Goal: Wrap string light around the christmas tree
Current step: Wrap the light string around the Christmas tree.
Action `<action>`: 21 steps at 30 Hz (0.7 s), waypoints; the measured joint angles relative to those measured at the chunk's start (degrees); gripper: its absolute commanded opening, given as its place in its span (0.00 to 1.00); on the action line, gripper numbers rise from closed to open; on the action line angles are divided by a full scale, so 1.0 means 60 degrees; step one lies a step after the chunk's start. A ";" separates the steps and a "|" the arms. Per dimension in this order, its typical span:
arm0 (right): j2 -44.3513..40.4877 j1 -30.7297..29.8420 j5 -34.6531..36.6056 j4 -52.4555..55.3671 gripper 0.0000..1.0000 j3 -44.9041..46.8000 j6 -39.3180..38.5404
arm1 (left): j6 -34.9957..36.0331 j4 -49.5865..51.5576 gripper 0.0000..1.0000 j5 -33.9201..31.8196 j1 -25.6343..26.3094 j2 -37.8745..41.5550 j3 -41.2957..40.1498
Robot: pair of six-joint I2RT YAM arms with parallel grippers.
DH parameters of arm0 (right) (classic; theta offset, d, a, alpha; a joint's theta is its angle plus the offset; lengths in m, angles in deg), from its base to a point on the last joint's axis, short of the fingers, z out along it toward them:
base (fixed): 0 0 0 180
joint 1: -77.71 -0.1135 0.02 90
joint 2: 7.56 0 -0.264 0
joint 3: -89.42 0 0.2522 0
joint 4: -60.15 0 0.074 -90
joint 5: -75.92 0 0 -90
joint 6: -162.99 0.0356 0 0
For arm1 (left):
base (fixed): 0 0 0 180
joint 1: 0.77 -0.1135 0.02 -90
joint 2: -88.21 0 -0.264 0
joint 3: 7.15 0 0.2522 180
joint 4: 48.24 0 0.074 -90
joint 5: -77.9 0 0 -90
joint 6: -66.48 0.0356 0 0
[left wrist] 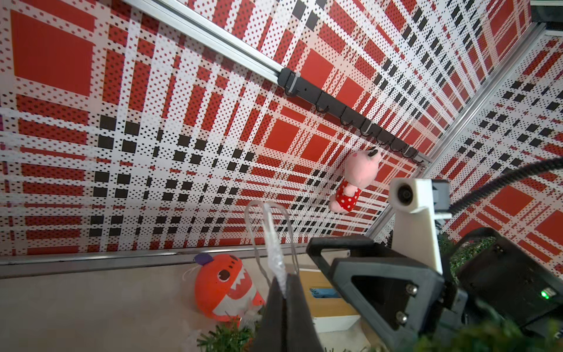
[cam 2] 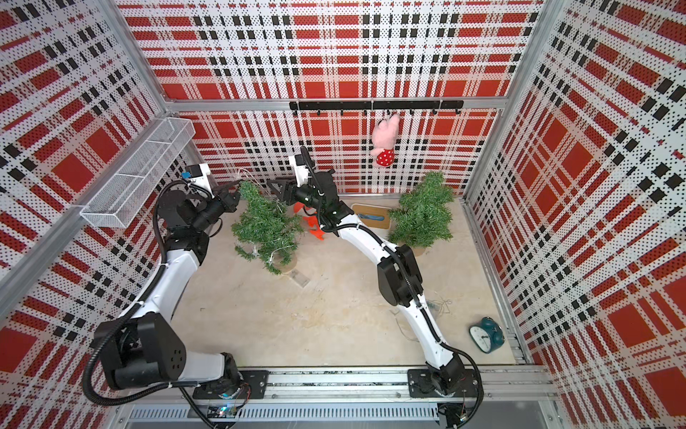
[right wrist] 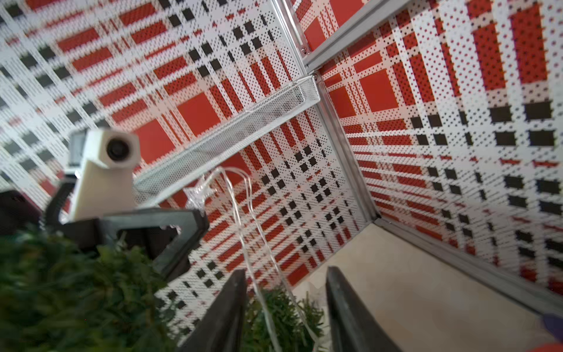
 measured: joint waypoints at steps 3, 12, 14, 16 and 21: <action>-0.0576 0.0047 0.0000 -0.0076 0.55 0.0616 -0.0062 | 0.0033 0.0342 0.00 -0.0572 -0.0004 0.0328 -0.0481; -0.1894 0.0153 0.0000 -0.0674 0.55 0.2186 -0.0109 | 0.0000 0.1009 0.12 -0.2218 0.0645 0.1774 -0.1424; -0.1996 0.0153 0.0004 -0.0718 0.55 0.2437 -0.0098 | 0.0007 0.1158 0.16 -0.2324 0.0761 0.1763 -0.1424; -0.2146 0.0153 0.0011 -0.0710 0.55 0.2798 -0.0124 | -0.0004 0.1413 0.19 -0.2470 0.0729 0.1759 -0.1461; -0.2747 0.0153 0.0186 -0.0433 0.55 0.3821 -0.0477 | -0.0069 0.1843 0.32 -0.2659 0.0586 0.2007 -0.1832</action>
